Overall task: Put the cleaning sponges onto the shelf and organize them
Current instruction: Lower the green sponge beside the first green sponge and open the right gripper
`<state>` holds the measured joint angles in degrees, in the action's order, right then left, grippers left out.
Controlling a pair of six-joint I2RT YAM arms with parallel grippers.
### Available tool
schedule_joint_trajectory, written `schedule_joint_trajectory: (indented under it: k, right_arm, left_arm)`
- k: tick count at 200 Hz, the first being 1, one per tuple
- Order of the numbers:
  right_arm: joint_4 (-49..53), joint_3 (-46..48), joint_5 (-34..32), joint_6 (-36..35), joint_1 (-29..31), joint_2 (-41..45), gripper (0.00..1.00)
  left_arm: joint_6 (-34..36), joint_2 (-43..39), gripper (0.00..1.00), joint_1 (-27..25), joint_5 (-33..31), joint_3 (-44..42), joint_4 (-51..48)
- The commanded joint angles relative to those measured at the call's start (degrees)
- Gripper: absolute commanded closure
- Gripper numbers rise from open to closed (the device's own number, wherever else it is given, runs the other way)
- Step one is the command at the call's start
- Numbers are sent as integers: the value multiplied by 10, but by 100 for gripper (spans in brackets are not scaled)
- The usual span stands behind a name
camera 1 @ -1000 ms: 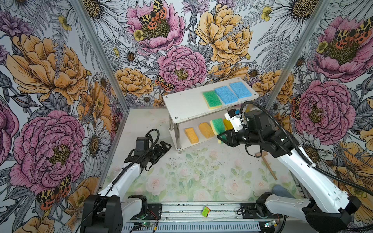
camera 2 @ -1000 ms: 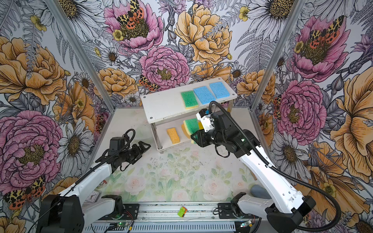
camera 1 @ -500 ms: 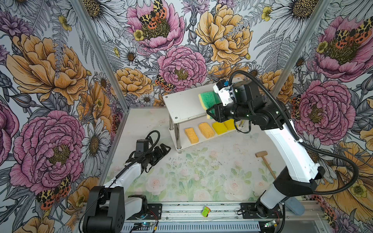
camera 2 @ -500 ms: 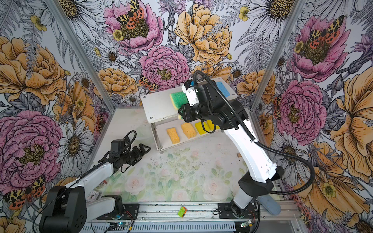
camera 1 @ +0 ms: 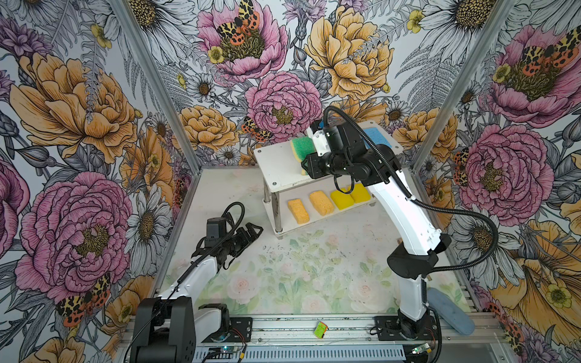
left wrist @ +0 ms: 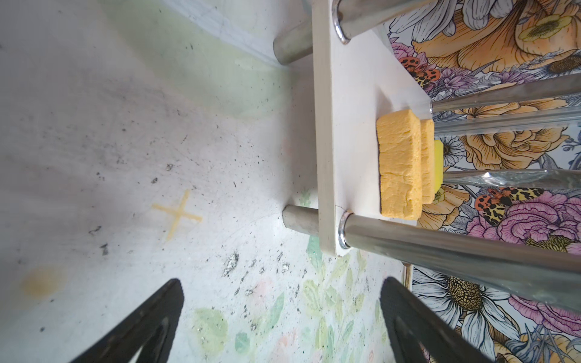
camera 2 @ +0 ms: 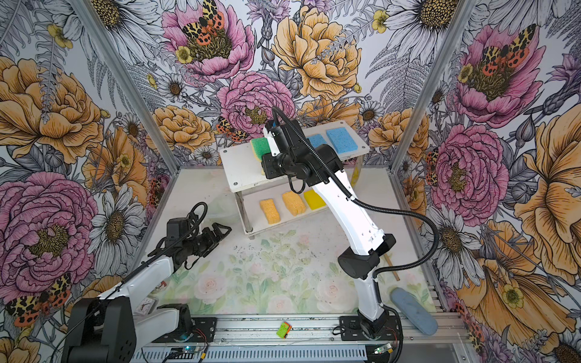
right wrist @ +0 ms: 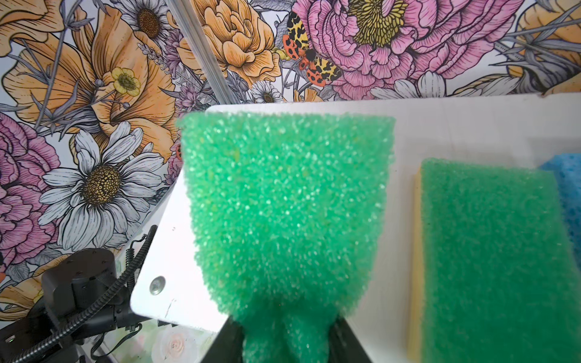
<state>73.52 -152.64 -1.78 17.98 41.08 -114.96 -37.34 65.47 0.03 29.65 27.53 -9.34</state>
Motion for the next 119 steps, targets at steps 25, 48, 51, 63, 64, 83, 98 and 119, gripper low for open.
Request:
schedule_joint_trajectory:
  k: [25,48,51,63,64,83,98,119]
  right_arm:
    - [-5,-17,-26,-4,7,-17,62]
    - [-7,-17,-28,-6,7,-22,61]
    - [-7,-17,-27,-6,7,-22,61]
    - [-7,-17,-21,-7,8,-25,61]
    - [-7,-17,-21,-7,8,-25,61]
    - [-9,-17,-21,-7,8,-29,60]
    - [-12,-17,-24,-8,8,-33,59]
    - [-15,-17,-23,-8,8,-38,56]
  left_arm:
    - [0,-11,1,1,12,-11,20]
    - [-2,-11,1,-1,9,-12,20]
    - [-2,-11,1,-2,9,-13,20]
    - [-4,-10,1,-1,7,-14,20]
    - [-5,-10,1,-1,7,-14,20]
    - [-6,-11,1,-2,5,-15,20]
    - [-7,-12,1,-5,3,-14,20]
    - [-9,-11,1,-6,2,-12,19]
